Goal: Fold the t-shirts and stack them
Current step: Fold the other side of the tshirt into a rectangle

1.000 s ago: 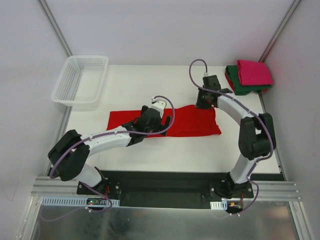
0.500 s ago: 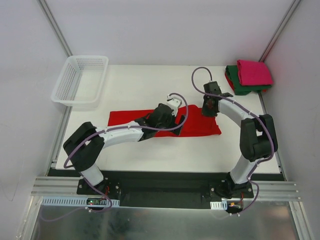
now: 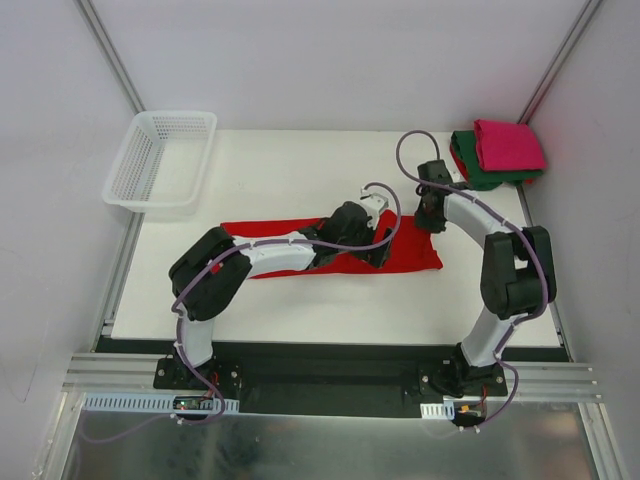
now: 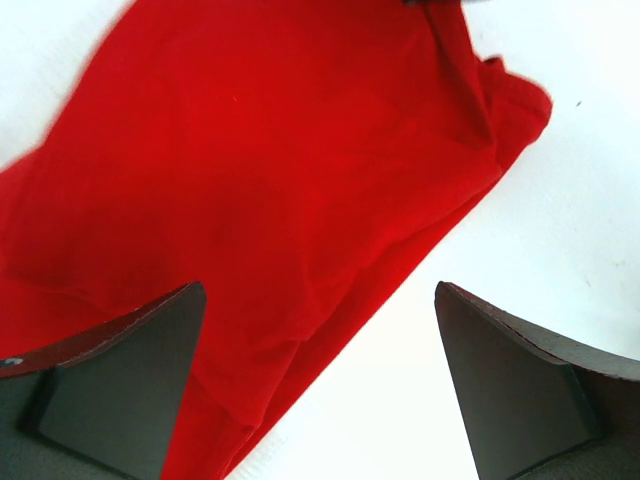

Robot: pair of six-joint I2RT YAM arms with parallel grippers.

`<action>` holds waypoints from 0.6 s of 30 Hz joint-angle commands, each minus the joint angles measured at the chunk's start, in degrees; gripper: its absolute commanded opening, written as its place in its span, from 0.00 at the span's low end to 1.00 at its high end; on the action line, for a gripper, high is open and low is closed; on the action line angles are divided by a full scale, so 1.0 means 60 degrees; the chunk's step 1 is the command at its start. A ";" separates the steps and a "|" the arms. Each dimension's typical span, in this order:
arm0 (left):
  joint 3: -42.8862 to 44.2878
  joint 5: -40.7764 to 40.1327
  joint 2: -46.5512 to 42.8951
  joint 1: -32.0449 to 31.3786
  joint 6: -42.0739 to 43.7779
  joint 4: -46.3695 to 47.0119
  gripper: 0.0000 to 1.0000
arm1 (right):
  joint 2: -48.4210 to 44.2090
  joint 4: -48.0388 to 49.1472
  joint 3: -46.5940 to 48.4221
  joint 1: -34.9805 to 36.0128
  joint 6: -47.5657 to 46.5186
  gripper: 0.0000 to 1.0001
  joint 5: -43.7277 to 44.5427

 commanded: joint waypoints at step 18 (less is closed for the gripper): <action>-0.0438 0.0275 0.0117 -0.0066 -0.0020 -0.0153 0.99 | 0.1860 -0.0468 0.1803 -0.0561 0.0257 0.26 0.0505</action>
